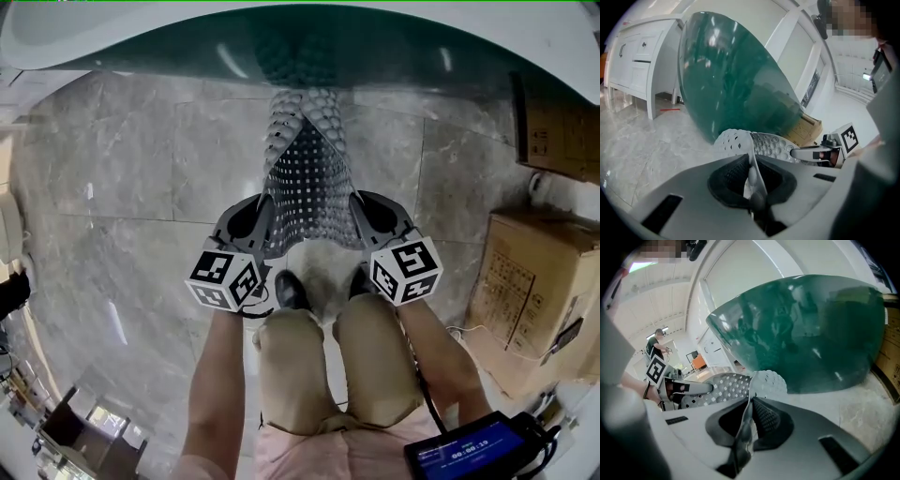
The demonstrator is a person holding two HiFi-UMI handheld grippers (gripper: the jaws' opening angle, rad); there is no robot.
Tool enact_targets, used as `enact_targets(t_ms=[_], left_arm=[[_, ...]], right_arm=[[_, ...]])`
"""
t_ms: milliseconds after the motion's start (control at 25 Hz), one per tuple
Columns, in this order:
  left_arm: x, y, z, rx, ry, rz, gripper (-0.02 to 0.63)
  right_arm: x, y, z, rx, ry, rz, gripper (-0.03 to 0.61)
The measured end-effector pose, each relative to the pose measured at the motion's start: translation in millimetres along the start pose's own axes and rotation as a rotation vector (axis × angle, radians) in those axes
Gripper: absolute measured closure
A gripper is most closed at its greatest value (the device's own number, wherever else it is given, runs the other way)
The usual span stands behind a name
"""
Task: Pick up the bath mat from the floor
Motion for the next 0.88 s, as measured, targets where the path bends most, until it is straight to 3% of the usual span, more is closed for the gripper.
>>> enact_targets(t_ms=[440, 880], left_arm=[[-50, 43, 20, -0.017, -0.018, 0.006, 0.578], [-127, 119, 47, -0.020, -0.041, 0.022, 0.578]], right_arm=[[-25, 48, -44, -0.029, 0.038, -0.011, 0.551], [-67, 136, -108, -0.050, 0.053, -0.002, 0.551]])
Point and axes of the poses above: the fingertips, and each gripper's own axes: x forward along the fingers, z to its right, y out of its top, the point moved 4 cm from there along -x, backward along the fingers, and after that the axes turned 13 degrees about y, right-handed, at the moved point
